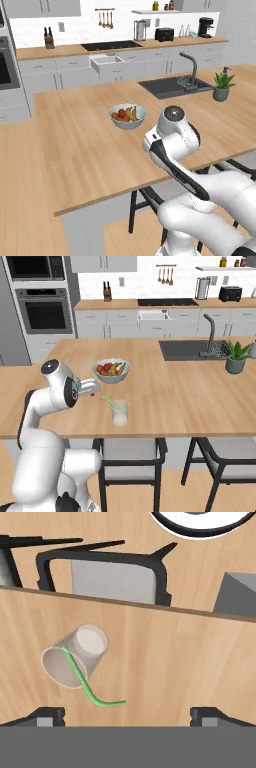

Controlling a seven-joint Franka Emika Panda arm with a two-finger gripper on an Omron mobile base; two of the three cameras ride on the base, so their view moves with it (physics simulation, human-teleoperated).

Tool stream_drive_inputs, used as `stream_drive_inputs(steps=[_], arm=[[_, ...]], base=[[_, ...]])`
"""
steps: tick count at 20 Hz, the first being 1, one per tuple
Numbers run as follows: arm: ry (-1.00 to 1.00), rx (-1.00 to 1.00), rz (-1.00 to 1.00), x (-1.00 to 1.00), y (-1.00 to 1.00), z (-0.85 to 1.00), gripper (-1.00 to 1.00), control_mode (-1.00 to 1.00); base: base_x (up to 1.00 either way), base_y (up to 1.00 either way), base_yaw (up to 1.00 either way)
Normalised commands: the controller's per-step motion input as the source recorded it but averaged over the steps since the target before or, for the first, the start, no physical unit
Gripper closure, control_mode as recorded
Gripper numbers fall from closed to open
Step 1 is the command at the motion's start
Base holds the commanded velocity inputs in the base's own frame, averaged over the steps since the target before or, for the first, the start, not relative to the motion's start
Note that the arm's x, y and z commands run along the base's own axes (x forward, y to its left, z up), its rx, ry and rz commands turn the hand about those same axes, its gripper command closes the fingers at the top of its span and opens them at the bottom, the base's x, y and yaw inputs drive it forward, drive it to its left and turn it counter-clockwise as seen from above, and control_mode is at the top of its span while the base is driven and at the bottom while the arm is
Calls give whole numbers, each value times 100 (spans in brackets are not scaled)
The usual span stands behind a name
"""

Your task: Take a straw from the drawer in front and place it inside the glass cup on the dining counter.

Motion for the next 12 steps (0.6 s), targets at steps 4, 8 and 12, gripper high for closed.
stream_drive_inputs(steps=[4, 8, 12], arm=[[-7, -2, 11, -75, 13, 28, -100, -100], [-28, 10, 3, -94, -5, 19, -100, -100], [-34, 16, 1, -84, -17, 29, -100, -100]], base=[[0, 0, 0], [0, 0, 0], [0, 0, 0]])
